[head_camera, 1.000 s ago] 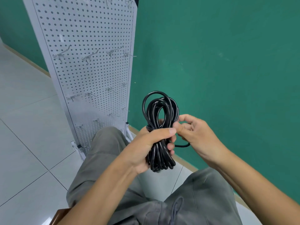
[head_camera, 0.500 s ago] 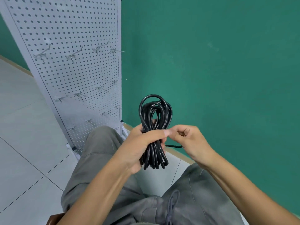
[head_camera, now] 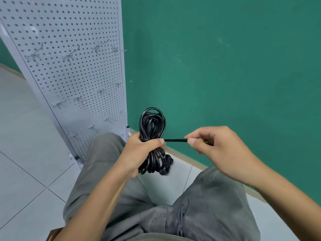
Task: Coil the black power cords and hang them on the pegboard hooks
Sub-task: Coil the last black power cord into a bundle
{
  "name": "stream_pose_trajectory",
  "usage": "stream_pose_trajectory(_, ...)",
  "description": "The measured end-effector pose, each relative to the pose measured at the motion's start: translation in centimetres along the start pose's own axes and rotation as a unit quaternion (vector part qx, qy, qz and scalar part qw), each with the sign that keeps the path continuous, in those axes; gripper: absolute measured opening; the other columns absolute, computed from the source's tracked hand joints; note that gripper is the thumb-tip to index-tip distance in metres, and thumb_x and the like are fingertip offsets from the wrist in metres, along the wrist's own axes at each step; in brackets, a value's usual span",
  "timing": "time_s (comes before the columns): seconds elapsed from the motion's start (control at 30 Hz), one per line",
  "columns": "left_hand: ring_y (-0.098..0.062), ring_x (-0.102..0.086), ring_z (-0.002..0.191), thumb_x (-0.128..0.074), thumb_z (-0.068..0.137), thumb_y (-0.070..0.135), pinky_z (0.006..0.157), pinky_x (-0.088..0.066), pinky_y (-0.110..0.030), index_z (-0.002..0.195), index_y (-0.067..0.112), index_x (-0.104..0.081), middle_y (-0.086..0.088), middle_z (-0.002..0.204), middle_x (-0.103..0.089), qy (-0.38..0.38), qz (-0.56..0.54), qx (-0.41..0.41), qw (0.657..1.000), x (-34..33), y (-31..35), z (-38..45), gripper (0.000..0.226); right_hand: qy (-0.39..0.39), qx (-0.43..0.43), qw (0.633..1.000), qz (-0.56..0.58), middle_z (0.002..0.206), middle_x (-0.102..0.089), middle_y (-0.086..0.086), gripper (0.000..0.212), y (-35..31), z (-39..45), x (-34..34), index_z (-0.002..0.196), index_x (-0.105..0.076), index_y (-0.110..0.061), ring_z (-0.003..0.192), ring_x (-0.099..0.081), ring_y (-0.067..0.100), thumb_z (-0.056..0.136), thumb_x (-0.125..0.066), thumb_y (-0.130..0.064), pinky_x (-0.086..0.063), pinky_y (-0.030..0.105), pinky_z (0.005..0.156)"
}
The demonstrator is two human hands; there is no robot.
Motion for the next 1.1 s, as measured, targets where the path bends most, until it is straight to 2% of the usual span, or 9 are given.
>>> stream_pose_trajectory(0.17, -0.036, -0.074, 0.097, -0.083, 0.080, 0.014, 0.092, -0.058, -0.043, 0.104, 0.001, -0.073, -0.023, 0.104, -0.075, -0.082, 0.088, 0.013, 0.993, -1.5, -0.7, -0.3, 0.029, -0.076, 0.061, 0.983, -0.157, 0.062, -0.062, -0.014, 0.018, -3.4, 0.2, 0.2, 0.100, -0.077, -0.024, 0.055, -0.050, 0.004, 0.101, -0.059, -0.021, -0.040, 0.017, 0.057)
stream_pose_trajectory(0.3, -0.020, -0.071, 0.074, -0.077, 0.086, 0.001, 0.066, -0.059, -0.024, 0.105, -0.007, -0.069, -0.016, 0.085, -0.075, -0.148, 0.124, 0.009, 0.981, -2.5, -0.5, -1.0, 0.022, -0.161, 0.103, 0.953, -0.237, 0.075, -0.068, -0.011, 0.021, -6.0, 2.8, -0.1, 0.108, -0.072, -0.025, 0.066, -0.055, -0.010, 0.102, -0.054, -0.015, -0.038, 0.008, 0.062)
stream_pose_trajectory(0.47, -0.026, -0.073, 0.096, -0.086, 0.082, 0.031, 0.093, -0.055, -0.032, 0.098, 0.009, -0.074, -0.011, 0.095, -0.077, -0.207, 0.211, -0.009, 0.955, -3.7, -0.5, -1.6, 0.030, -0.245, 0.167, 0.897, -0.329, 0.069, -0.062, -0.018, 0.020, -8.8, 6.4, -2.5, 0.098, -0.066, -0.025, 0.065, -0.054, -0.012, 0.095, -0.058, -0.007, -0.038, 0.010, 0.055)
stream_pose_trajectory(0.6, -0.014, -0.072, 0.087, -0.081, 0.085, 0.046, 0.084, -0.050, -0.018, 0.081, 0.020, -0.073, -0.003, 0.084, -0.077, -0.263, 0.245, -0.038, 0.933, -4.8, 0.6, -3.2, 0.028, -0.332, 0.165, 0.864, -0.339, 0.077, -0.073, -0.010, 0.022, -9.3, 8.9, -4.3, 0.096, -0.066, -0.022, 0.065, -0.058, -0.007, 0.094, -0.058, -0.002, -0.042, 0.013, 0.057)
stream_pose_trajectory(0.77, -0.015, -0.071, 0.086, -0.077, 0.089, 0.041, 0.080, -0.049, -0.020, 0.085, 0.019, -0.068, -0.003, 0.083, -0.075, -0.310, 0.220, -0.100, 0.920, -5.6, 3.1, -5.1, 0.024, -0.435, 0.145, 0.863, -0.211, 0.081, -0.076, 0.002, 0.003, -8.1, 10.5, -5.3, 0.097, -0.071, -0.009, 0.074, -0.063, 0.009, 0.095, -0.070, -0.012, -0.049, 0.023, 0.079)
stream_pose_trajectory(0.83, -0.012, -0.070, 0.077, -0.079, 0.090, 0.032, 0.073, -0.048, -0.016, 0.085, 0.017, -0.067, -0.002, 0.081, -0.075, -0.321, 0.184, -0.117, 0.922, -5.6, 4.1, -5.6, 0.020, -0.443, 0.111, 0.879, -0.137, 0.078, -0.072, 0.003, 0.005, -6.6, 10.9, -4.7, 0.095, -0.071, -0.007, 0.072, -0.055, 0.018, 0.095, -0.070, -0.012, -0.046, 0.028, 0.072)
stream_pose_trajectory(0.93, -0.011, -0.066, 0.069, -0.078, 0.092, 0.028, 0.071, -0.050, -0.025, 0.085, 0.012, -0.070, 0.002, 0.075, -0.073, -0.323, 0.145, -0.136, 0.925, -5.5, 4.7, -5.7, 0.019, -0.455, 0.029, 0.890, 0.028, 0.073, -0.069, -0.001, 0.007, -4.1, 10.4, -4.1, 0.098, -0.067, 0.000, 0.063, -0.056, 0.012, 0.099, -0.061, -0.004, -0.046, 0.017, 0.062)
stream_pose_trajectory(1.03, -0.036, -0.068, 0.079, -0.075, 0.091, 0.023, 0.083, -0.057, -0.049, 0.076, 0.025, -0.072, 0.010, 0.063, -0.068, -0.315, 0.101, -0.142, 0.933, -5.3, 5.2, -5.8, 0.015, -0.440, -0.041, 0.883, 0.159, 0.078, -0.073, -0.001, 0.031, -2.4, 9.3, -4.7, 0.100, -0.064, 0.002, 0.069, -0.068, 0.010, 0.107, -0.042, -0.020, -0.054, 0.021, 0.067)
stream_pose_trajectory(1.1, -0.030, -0.061, 0.066, -0.072, 0.090, 0.024, 0.080, -0.054, -0.047, 0.083, 0.016, -0.073, 0.008, 0.064, -0.069, -0.311, 0.068, -0.137, 0.938, -5.1, 5.2, -5.7, 0.011, -0.428, -0.087, 0.862, 0.257, 0.088, -0.074, 0.009, 0.064, -1.5, 8.8, -5.2, 0.105, -0.064, 0.004, 0.078, -0.071, 0.018, 0.103, -0.027, -0.049, -0.057, 0.028, 0.073)
Point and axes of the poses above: each hand's wrist, its own z-axis towards the middle knuckle, its own x-axis out of the back of the hand, y = z × x, the point moved 7 cm from there along z, towards the middle knuckle
